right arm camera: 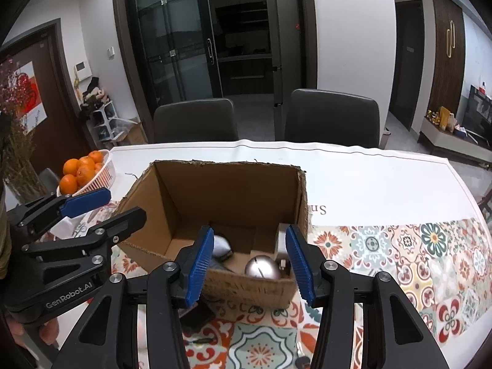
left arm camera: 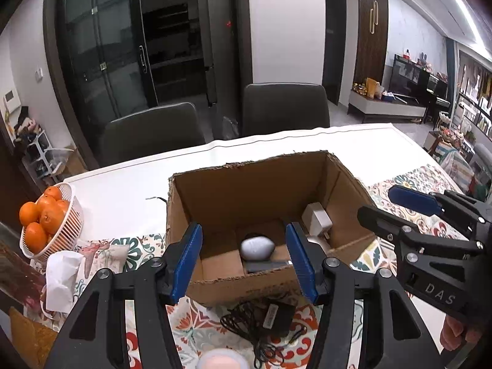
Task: Organize rigid objects
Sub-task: 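Lift the charger and silver speaker over the box and release both inside, then withdraw both open tools from the box toward the objects on the table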
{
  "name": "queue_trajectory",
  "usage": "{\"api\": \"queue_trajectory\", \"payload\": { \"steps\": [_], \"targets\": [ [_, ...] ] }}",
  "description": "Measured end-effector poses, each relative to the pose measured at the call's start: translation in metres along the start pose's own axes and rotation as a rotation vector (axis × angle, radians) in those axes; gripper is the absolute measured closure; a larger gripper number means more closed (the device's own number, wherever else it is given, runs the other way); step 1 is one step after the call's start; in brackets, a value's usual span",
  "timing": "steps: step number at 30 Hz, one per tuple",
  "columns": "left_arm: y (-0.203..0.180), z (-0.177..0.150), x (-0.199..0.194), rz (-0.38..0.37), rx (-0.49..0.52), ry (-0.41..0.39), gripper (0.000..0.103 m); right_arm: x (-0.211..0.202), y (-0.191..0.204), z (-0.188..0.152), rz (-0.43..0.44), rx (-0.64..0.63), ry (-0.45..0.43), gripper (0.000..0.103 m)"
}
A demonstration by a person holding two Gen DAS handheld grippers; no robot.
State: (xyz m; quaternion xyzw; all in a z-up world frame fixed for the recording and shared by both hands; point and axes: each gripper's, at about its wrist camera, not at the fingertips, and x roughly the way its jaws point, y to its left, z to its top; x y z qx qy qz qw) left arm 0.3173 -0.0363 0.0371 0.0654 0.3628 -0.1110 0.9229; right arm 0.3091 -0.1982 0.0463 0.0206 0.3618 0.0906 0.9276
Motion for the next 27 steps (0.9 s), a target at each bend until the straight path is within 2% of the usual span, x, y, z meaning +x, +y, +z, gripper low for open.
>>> {"api": "queue_trajectory", "payload": {
  "steps": [7, 15, 21, 27],
  "targets": [
    [-0.008, -0.013, -0.013, -0.041, 0.017, 0.006, 0.047, -0.014, -0.009, -0.012, -0.013, 0.045, 0.002, 0.050],
    [-0.015, -0.031, -0.012, -0.084, 0.049, 0.065, 0.047, -0.027, -0.012, -0.030, -0.098, 0.106, 0.035, 0.048],
    [-0.019, -0.045, -0.011, -0.143, 0.077, 0.111, 0.047, -0.028, -0.011, -0.048, -0.120, 0.160, 0.086, 0.046],
    [-0.026, -0.053, -0.004, -0.168, 0.133, 0.173, 0.047, -0.023, -0.011, -0.069, -0.108, 0.230, 0.146, 0.046]
  ]
}}
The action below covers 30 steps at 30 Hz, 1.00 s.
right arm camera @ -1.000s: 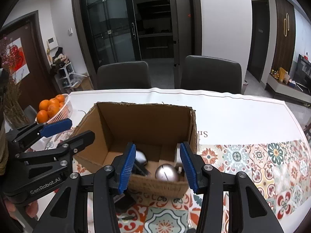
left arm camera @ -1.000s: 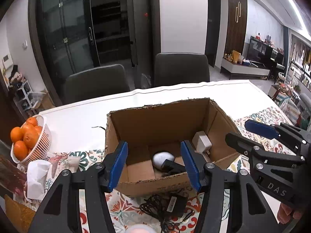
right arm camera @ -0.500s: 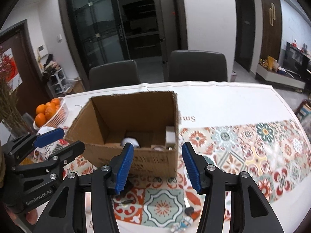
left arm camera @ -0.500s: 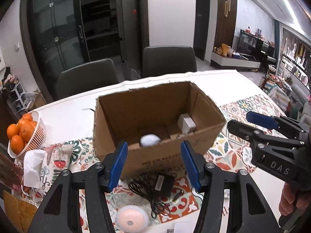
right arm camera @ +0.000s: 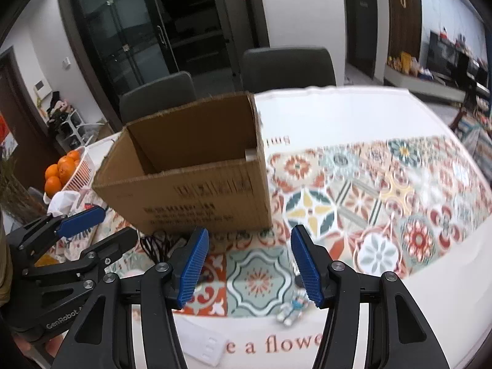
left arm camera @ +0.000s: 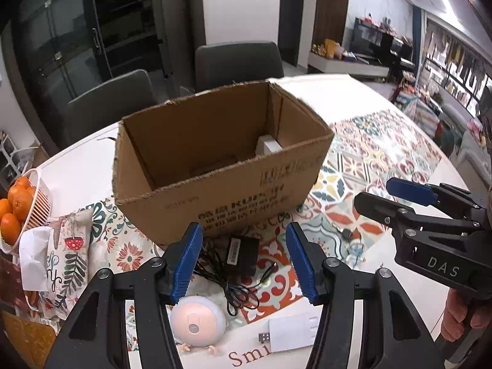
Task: Organize rigid objects
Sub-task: 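Withdraw both open tools from the box toward the objects on the table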
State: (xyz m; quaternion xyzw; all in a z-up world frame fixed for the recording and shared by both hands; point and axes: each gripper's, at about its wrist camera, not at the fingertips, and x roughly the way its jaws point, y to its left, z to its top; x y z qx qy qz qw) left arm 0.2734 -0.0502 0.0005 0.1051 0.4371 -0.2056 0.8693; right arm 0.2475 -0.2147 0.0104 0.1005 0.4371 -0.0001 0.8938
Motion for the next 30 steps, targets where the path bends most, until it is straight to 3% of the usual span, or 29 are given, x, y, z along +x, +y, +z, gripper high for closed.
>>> {"api": "queue_trajectory", "payload": {
  "steps": [8, 13, 30],
  "targets": [
    [-0.015, 0.001, 0.021, -0.027, 0.112, 0.132, 0.047, 0.011, -0.020, -0.011, 0.008, 0.110, 0.092, 0.046],
    [-0.015, -0.001, 0.042, -0.059, 0.131, 0.211, 0.047, 0.019, -0.029, -0.018, -0.020, 0.165, 0.141, 0.046],
    [-0.015, -0.009, 0.090, -0.057, 0.175, 0.310, 0.045, 0.054, -0.041, -0.038, -0.087, 0.275, 0.224, 0.046]
  ]
}}
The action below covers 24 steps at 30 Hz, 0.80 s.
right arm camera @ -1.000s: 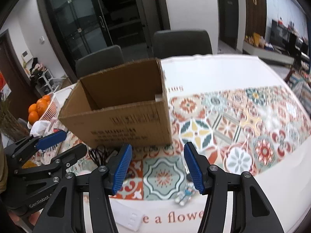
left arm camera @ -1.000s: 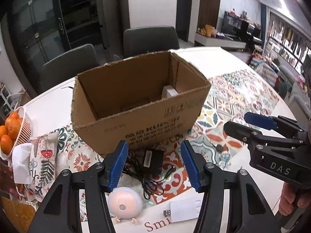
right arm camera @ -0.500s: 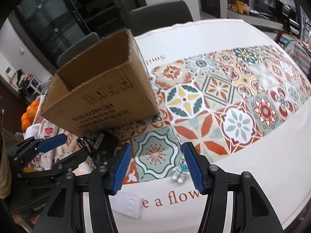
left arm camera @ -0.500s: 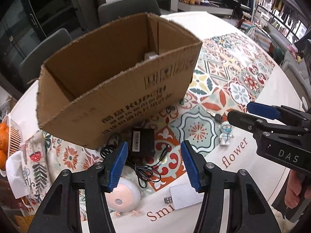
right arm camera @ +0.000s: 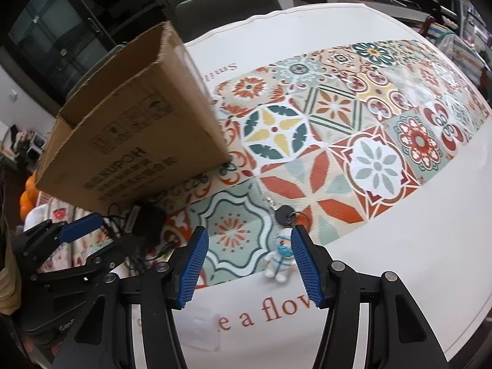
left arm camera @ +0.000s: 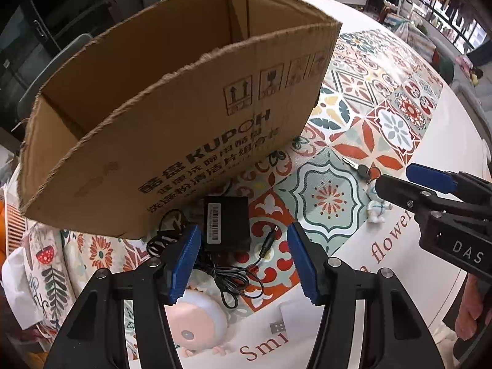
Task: Organize rigid objects
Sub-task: 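Withdraw both open tools from the box toward the objects on the table, then grasp the black charger with the left tool while the right tool grasps the white figurine keychain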
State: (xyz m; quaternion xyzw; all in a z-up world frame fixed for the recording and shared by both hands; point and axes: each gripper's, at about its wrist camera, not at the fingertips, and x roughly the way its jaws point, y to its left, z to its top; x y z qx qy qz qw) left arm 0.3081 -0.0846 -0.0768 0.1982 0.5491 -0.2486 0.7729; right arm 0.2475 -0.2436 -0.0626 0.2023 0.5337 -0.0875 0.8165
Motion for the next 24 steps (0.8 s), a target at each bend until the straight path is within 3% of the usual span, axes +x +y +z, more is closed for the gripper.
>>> {"api": "queue_trajectory", "payload": {
  "steps": [17, 20, 24],
  "targets": [
    [0.007, 0.004, 0.038, 0.021, 0.020, 0.052, 0.047, 0.040, -0.011, -0.003, -0.051, 0.055, 0.064, 0.046],
    [0.008, 0.004, 0.040, 0.042, 0.023, 0.052, 0.056, 0.043, -0.011, -0.004, -0.055, 0.054, 0.068, 0.046],
    [0.007, 0.002, 0.043, 0.003, 0.020, 0.074, 0.062, 0.043, -0.010, -0.004, -0.055, 0.051, 0.068, 0.047]
  ]
}}
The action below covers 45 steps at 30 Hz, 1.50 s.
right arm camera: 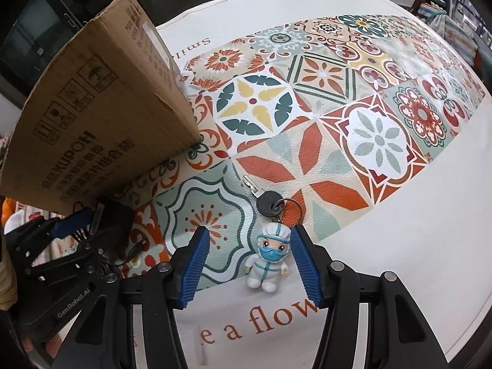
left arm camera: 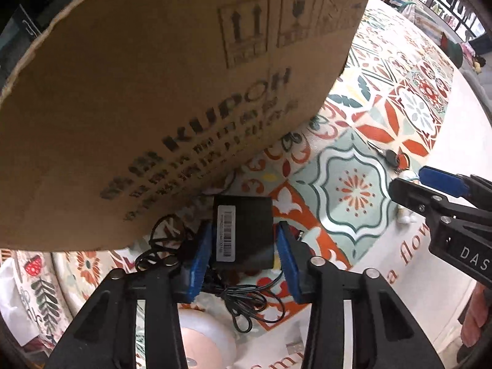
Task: Organize rigid objects
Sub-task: 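Grasp the black charger with the left tool while the right tool grasps the white figurine keychain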
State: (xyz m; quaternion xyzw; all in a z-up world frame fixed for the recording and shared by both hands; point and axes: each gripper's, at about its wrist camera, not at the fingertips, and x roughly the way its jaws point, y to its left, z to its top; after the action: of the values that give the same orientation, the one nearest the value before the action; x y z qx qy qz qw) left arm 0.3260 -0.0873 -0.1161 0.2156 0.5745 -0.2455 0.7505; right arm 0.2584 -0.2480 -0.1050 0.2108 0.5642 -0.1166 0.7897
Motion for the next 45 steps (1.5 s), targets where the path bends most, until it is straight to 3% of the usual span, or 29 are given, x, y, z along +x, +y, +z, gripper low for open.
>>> {"api": "queue_trajectory", "payload": {
  "steps": [8, 15, 18, 32, 38, 45],
  "targets": [
    [-0.007, -0.001, 0.017, 0.009, -0.007, 0.037, 0.062, 0.004, -0.002, -0.006, -0.006, 0.003, 0.011, 0.047],
    [-0.007, -0.003, 0.027, -0.022, -0.057, 0.013, 0.062, 0.018, -0.006, -0.009, 0.021, 0.013, 0.044, 0.055],
    [-0.008, -0.008, 0.026, -0.023, -0.076, -0.009, 0.062, 0.018, -0.007, -0.010, 0.035, 0.010, 0.036, 0.074],
    [-0.004, -0.057, -0.014, -0.124, -0.192, -0.122, 0.063, -0.009, -0.006, -0.023, 0.098, -0.040, -0.031, 0.073],
    [-0.004, -0.074, -0.039, -0.120, -0.236, -0.199, 0.063, -0.029, 0.002, -0.026, 0.122, -0.072, -0.078, 0.073],
    [0.007, -0.066, -0.067, -0.083, -0.260, -0.284, 0.063, -0.048, 0.012, -0.024, 0.147, -0.108, -0.129, 0.073]
  ]
}}
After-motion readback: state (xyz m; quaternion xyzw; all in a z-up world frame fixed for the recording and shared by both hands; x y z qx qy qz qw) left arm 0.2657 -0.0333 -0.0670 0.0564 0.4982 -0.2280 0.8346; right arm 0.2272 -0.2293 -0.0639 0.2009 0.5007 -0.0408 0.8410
